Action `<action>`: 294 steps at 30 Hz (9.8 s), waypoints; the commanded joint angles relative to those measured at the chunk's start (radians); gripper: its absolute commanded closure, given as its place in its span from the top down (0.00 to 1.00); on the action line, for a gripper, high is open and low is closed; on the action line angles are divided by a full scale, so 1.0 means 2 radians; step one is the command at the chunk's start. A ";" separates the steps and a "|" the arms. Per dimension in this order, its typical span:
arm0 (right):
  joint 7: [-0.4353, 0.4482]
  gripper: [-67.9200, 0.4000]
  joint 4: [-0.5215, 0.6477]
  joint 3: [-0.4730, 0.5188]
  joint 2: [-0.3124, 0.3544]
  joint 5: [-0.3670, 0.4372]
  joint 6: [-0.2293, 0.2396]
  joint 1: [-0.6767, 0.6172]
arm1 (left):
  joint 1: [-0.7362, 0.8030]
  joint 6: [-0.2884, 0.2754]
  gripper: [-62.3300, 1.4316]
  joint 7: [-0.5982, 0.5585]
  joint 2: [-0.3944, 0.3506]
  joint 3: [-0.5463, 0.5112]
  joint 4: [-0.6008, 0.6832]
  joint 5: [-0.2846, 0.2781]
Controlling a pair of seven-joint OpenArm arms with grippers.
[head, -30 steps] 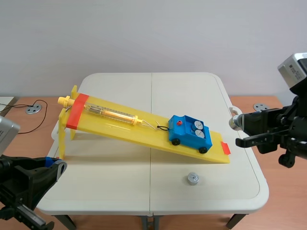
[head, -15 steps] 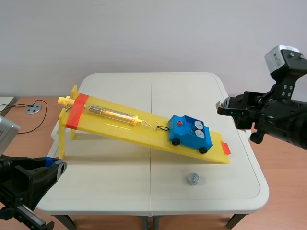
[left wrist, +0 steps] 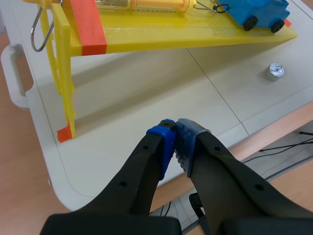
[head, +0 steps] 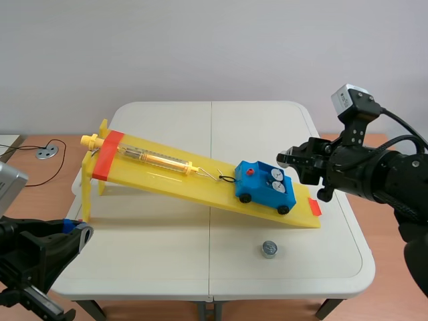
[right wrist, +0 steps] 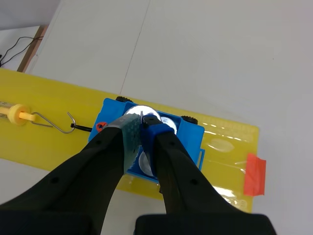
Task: Place the four metal weights on the blue cart on the ramp.
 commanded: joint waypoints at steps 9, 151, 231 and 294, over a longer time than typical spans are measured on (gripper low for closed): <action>0.074 0.02 -0.013 -0.007 -0.010 0.037 0.008 0.094 | -0.010 -0.012 0.07 -0.051 0.004 -0.008 0.035 -0.026; 0.140 0.32 0.057 -0.187 0.048 -0.276 -0.089 -0.074 | -0.010 -0.012 0.07 -0.052 0.004 -0.008 0.035 -0.026; 0.174 0.14 -0.069 -0.187 0.017 -0.224 -0.119 -0.037 | -0.018 -0.012 0.07 -0.052 0.004 -0.008 0.035 -0.026; 0.165 0.41 -0.023 -0.169 0.006 -0.185 -0.112 -0.039 | -0.018 -0.012 0.07 -0.052 0.004 -0.008 0.035 -0.026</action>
